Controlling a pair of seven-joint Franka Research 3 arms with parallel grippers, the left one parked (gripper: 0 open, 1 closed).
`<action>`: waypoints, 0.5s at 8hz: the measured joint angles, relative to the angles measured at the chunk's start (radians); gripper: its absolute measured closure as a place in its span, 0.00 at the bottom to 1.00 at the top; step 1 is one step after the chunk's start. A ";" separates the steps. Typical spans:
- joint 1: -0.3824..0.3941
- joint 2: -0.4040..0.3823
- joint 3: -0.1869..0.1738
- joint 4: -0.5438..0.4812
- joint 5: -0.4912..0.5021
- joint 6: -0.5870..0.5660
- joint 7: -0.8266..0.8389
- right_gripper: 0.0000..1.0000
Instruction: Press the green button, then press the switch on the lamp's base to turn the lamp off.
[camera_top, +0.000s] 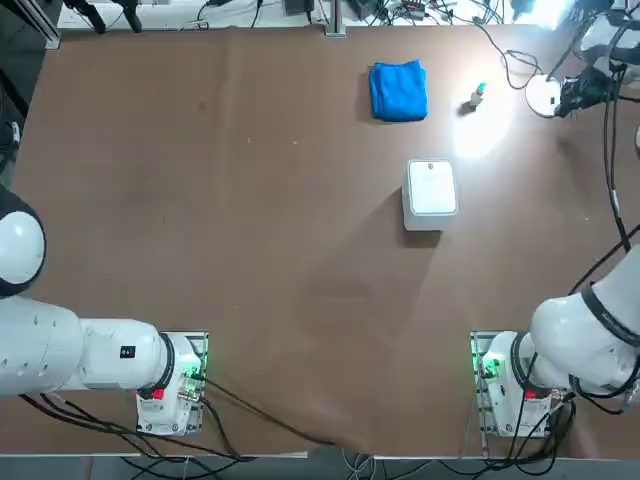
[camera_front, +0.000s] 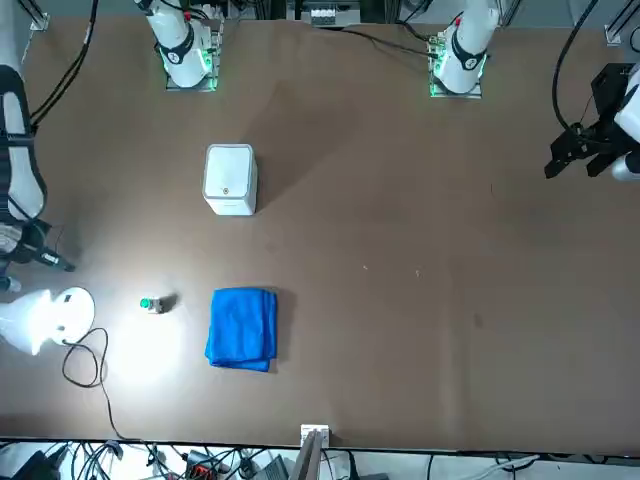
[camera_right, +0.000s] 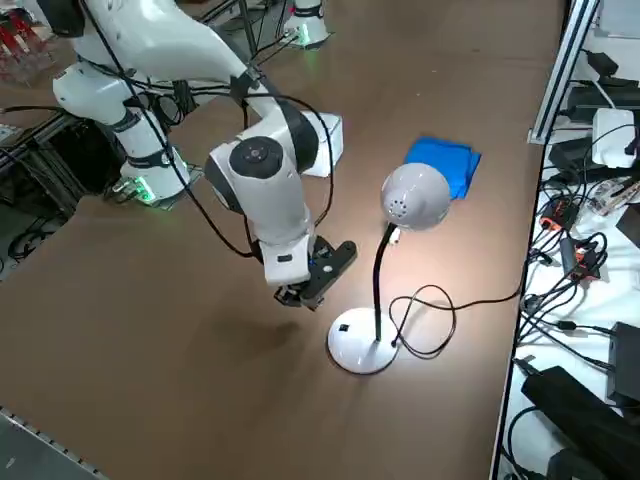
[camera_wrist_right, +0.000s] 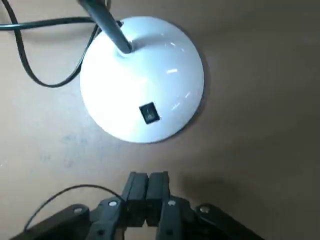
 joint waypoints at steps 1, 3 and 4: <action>0.002 0.009 0.003 0.000 0.000 0.042 0.000 0.98; 0.003 0.021 0.003 -0.001 0.000 0.101 0.000 0.98; 0.004 0.034 0.003 -0.001 0.000 0.138 0.001 0.98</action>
